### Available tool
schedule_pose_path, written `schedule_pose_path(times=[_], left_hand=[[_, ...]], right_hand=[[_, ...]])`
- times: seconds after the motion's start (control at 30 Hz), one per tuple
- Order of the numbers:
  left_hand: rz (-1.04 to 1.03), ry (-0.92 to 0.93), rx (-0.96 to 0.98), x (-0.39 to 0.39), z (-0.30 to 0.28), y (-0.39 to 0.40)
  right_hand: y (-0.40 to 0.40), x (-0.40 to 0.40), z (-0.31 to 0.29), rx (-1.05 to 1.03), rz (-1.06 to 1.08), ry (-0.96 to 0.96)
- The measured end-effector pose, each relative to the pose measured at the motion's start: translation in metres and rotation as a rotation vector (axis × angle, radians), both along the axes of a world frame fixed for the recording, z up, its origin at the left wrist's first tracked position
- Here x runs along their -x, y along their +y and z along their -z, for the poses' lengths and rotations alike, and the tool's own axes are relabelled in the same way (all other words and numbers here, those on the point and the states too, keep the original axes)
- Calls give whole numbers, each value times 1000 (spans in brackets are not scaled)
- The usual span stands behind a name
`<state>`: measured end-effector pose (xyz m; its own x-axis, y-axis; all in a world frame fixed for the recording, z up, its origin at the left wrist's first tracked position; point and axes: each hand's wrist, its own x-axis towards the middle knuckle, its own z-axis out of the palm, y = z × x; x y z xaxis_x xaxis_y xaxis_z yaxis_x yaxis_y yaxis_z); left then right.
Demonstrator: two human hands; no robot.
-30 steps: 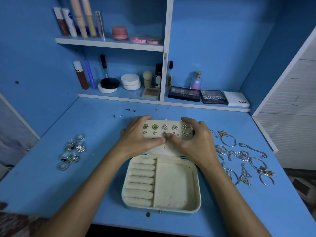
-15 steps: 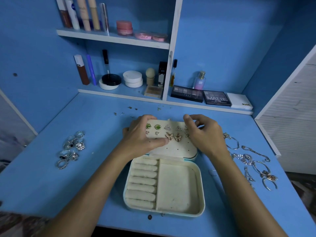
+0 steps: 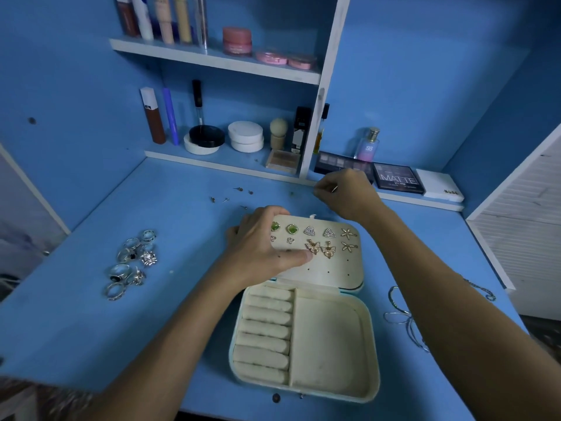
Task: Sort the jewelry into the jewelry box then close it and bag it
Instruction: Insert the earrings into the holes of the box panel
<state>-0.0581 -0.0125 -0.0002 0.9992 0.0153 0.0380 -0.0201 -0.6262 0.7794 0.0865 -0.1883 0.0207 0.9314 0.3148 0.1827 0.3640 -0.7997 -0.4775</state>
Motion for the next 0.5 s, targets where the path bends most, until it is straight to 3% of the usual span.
schedule_pose_path(times=[0.5], left_hand=[[-4,-32,-49,-4,5,1]], right_hand=[[32,-28,9,267,-35,-29]])
